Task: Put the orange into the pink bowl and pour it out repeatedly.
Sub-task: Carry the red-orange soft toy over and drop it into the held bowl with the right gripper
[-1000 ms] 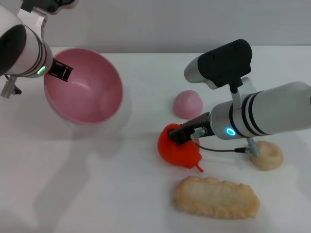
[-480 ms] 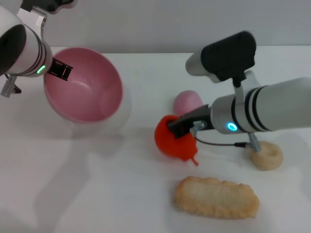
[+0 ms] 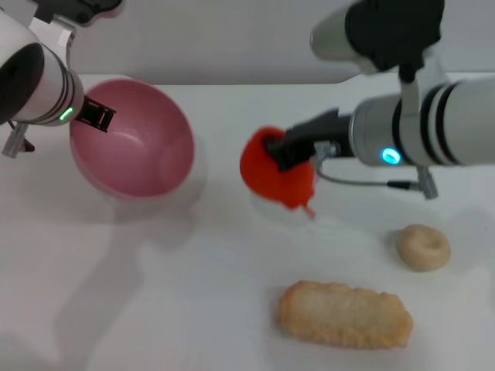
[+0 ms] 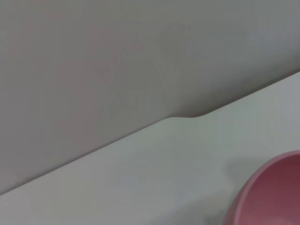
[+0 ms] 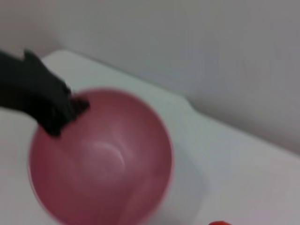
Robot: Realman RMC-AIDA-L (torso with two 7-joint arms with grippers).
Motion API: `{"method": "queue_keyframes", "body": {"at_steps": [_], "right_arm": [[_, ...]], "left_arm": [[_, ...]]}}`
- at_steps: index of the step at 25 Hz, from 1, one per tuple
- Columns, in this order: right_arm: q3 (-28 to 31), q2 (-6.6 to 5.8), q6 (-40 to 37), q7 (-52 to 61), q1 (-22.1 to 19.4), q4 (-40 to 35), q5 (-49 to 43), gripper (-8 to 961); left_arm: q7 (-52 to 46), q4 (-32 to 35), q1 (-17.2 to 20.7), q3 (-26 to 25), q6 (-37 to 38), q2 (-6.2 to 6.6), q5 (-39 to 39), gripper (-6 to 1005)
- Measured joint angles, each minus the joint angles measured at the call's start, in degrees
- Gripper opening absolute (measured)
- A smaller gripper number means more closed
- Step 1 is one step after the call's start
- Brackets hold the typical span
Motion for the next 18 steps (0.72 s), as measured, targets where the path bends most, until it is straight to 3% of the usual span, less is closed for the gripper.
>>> {"method": "queue_keyframes", "body": {"at_steps": [8,18], "right_arm": [[0.88,-0.13,0.72,0.02,0.57,-8.75,-1.18,60],[0.57,-0.04,-2.94,-0.1,1.85,-4.76,-1.5,74]], "left_arm": [[-0.61,-0.7,-1.15,2.52,0.43,-0.29,-3.26,43],[-0.9,-0.56,-3.57,5.77,1.71,-0.43,-8.0,42]]}}
